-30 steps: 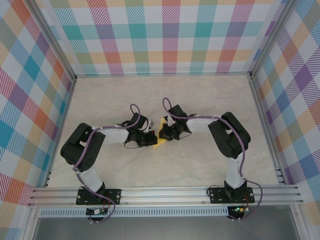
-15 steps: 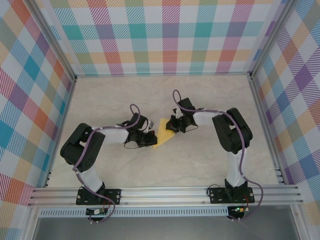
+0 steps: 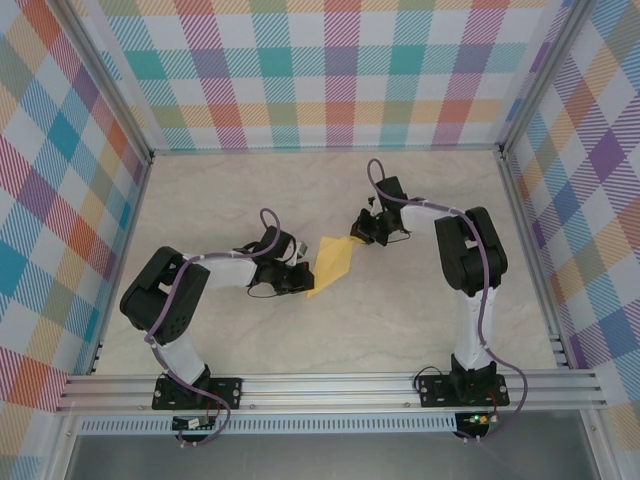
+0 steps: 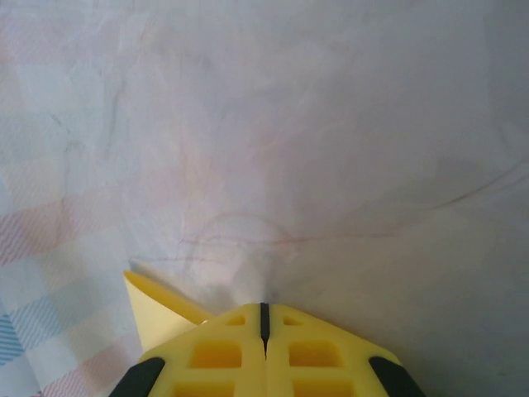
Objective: Fold a paper plane with a square sheet of paper (pick it up from the middle)
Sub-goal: Fourth fold the wing at the center of the table.
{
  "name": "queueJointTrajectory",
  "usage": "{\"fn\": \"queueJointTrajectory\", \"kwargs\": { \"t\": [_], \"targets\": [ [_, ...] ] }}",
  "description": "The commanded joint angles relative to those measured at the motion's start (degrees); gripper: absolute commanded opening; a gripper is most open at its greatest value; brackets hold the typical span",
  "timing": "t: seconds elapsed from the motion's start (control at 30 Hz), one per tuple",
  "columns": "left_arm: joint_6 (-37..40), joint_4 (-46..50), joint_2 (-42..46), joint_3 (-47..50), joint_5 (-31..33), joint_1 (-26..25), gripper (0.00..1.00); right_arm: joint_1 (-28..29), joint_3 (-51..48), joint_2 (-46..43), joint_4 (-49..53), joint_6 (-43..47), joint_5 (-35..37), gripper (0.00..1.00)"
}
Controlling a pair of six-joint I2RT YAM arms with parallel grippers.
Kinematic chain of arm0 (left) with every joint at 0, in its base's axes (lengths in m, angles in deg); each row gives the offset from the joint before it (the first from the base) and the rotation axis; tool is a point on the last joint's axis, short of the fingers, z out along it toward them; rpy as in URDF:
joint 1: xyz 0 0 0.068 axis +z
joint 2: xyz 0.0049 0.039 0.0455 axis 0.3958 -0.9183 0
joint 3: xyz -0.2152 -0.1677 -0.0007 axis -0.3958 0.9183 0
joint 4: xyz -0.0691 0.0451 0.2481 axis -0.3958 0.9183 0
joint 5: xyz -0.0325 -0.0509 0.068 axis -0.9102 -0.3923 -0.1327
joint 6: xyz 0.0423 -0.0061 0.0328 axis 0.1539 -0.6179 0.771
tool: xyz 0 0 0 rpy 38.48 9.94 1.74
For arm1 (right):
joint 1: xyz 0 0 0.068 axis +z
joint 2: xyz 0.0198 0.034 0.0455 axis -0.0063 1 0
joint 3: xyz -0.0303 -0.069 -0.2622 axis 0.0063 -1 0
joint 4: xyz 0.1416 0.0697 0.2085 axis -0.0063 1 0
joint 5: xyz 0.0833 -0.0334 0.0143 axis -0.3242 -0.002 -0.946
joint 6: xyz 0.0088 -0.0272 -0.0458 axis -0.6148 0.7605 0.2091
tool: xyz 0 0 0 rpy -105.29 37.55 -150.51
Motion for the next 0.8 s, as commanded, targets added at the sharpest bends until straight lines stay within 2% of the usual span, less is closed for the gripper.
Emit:
{"fn": "queueJointTrajectory", "kwargs": {
  "t": [0.0, 0.1, 0.23, 0.33, 0.43, 0.57, 0.77],
  "targets": [
    [1.1, 7.8, 0.6, 1.4, 0.9, 0.5, 0.0, -0.9, 1.9, -1.8, 2.5, 0.5, 3.0, 0.03],
    [0.4, 8.4, 2.4, -1.2, 0.9, 0.4, 0.01, -0.9, 0.7, -6.1, 4.2, 1.3, 3.5, 0.11],
    [-2.5, 5.6, 5.6, -4.0, 0.8, 0.4, 0.17, -0.5, -6.4, -12.2, 1.1, 0.8, 0.0, 0.29],
    [-4.6, 3.6, 7.6, -4.6, 3.8, 0.5, 0.28, 0.8, -12.1, -15.8, -2.8, -0.4, -3.9, 0.39],
    [-5.3, 2.8, 7.2, -4.7, 6.5, 0.7, 0.33, 2.7, -15.2, -17.3, -5.8, -2.1, -7.0, 0.47],
    [-5.8, 1.7, 4.4, -5.7, 7.0, 1.0, 0.33, 5.2, -15.6, -16.1, -6.9, -2.9, -7.1, 0.52],
    [-7.1, 1.4, 2.2, -6.5, 9.7, 1.4, 0.33, 7.0, -14.1, -11.9, -9.1, -5.2, -8.6, 0.49]
  ]
}}
